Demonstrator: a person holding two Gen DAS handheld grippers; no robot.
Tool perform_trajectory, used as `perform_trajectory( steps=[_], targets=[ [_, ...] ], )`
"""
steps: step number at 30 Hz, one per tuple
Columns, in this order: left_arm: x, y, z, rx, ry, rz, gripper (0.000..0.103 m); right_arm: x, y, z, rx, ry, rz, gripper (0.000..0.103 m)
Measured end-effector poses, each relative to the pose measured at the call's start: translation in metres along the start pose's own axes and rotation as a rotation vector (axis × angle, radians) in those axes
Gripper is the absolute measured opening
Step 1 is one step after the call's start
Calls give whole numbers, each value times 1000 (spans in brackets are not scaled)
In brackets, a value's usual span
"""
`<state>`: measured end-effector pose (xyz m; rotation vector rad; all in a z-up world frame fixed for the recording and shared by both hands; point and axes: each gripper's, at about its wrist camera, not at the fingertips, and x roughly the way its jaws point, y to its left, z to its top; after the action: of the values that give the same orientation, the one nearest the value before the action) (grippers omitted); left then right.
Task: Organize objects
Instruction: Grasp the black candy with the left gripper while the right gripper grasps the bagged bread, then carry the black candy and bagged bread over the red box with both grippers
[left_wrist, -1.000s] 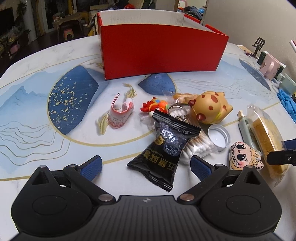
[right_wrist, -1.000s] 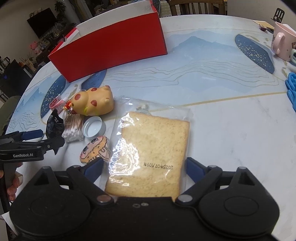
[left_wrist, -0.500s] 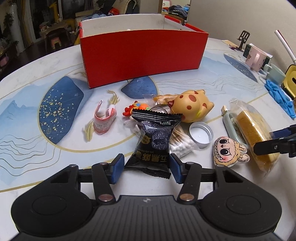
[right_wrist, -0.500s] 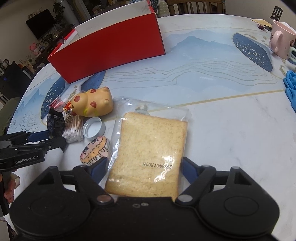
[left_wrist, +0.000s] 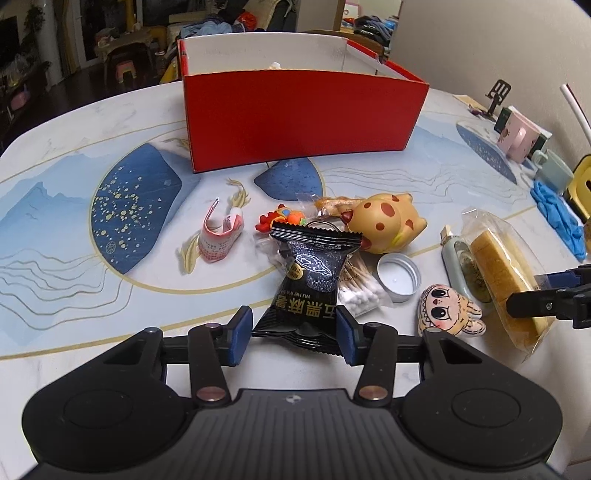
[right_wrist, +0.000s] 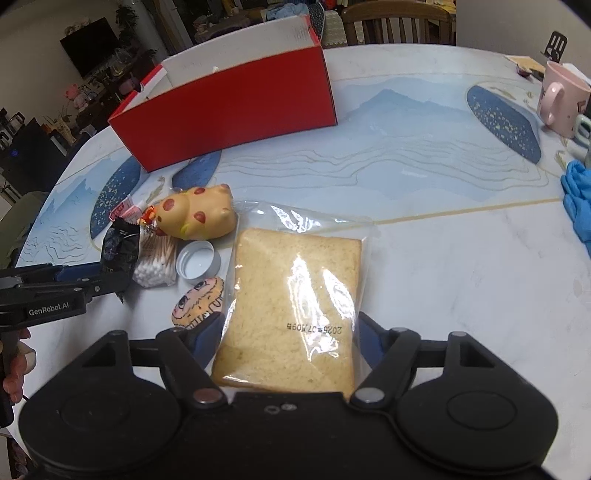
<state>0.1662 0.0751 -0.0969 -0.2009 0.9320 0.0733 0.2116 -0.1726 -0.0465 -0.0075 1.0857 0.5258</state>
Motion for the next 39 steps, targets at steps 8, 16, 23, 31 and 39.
perform_trajectory(
  steps=[8,16,23,31,39],
  targets=[
    [-20,-2,4,-50,-24,-25,46,-15,3,7,-4,-20,14,74],
    [-48,-15,18,-69,-44,-46,46,-33,14,20,-18,-49,27,74],
    [-64,-23,33,-100,-58,-71,46,-51,26,39,-55,-94,41,74],
    [-74,-31,57,-113,-90,-109,46,-65,41,72,-115,-148,53,74],
    [-75,-35,87,-114,-139,-113,46,-71,49,108,-162,-216,51,74]
  ],
)
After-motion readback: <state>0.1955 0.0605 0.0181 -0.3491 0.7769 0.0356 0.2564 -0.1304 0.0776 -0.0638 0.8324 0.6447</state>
